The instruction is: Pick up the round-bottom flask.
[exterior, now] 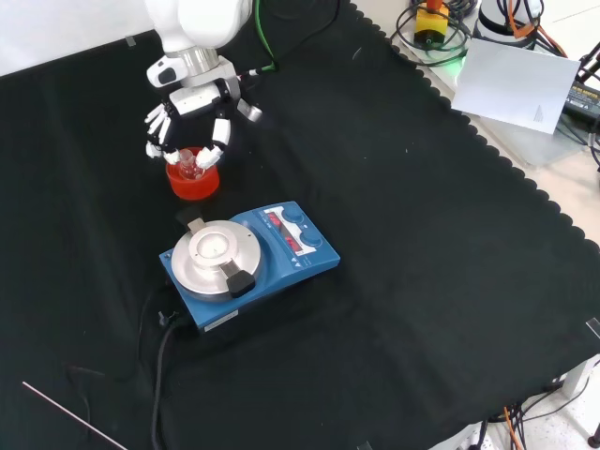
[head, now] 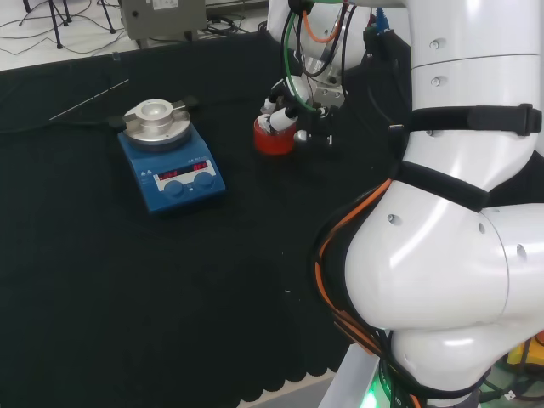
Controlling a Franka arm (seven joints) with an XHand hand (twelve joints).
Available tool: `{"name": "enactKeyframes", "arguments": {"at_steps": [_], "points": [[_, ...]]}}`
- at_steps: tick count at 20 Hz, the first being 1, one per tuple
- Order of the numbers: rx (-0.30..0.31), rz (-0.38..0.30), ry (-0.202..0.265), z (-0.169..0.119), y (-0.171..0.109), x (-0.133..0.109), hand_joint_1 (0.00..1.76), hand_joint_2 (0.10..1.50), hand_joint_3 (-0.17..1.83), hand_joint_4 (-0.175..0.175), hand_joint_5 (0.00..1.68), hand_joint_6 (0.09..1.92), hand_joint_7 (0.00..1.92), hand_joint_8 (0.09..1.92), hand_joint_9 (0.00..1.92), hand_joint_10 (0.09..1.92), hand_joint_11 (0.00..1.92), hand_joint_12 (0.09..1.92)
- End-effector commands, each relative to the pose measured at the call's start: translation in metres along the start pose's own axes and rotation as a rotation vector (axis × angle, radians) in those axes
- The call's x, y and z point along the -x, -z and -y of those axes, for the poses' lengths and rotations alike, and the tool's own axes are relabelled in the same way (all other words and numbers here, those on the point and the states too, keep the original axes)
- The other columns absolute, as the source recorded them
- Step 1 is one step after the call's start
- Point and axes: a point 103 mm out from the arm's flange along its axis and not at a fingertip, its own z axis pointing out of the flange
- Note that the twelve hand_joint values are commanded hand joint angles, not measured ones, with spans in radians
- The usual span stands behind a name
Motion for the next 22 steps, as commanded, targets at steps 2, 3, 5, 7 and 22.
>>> {"name": "enactKeyframes", "arguments": {"at_steps": [2, 3, 5, 7, 22], "points": [[0.038, 0.039, -0.007, 0.001, 0.002, -0.003, 1.02, 0.71, 0.54, 0.092, 1.02, 0.72, 0.55, 0.64, 0.71, 0.59, 0.34, 1.32], [0.048, 0.053, -0.013, 0.002, 0.002, -0.004, 1.05, 0.76, 0.46, 0.13, 1.1, 0.71, 0.59, 0.63, 0.74, 0.58, 0.36, 1.31], [0.059, 0.057, -0.016, 0.002, 0.004, -0.006, 1.09, 0.79, 0.41, 0.165, 1.2, 0.66, 0.66, 0.61, 0.8, 0.56, 0.41, 1.29], [0.062, 0.061, -0.017, 0.002, 0.006, -0.006, 1.11, 0.79, 0.42, 0.174, 1.24, 0.62, 0.7, 0.59, 0.84, 0.53, 0.44, 1.28], [0.077, 0.019, -0.038, 0.018, 0.057, -0.02, 1.12, 0.76, 0.45, 0.175, 1.28, 0.57, 0.72, 0.57, 0.88, 0.5, 0.49, 1.26]]}}
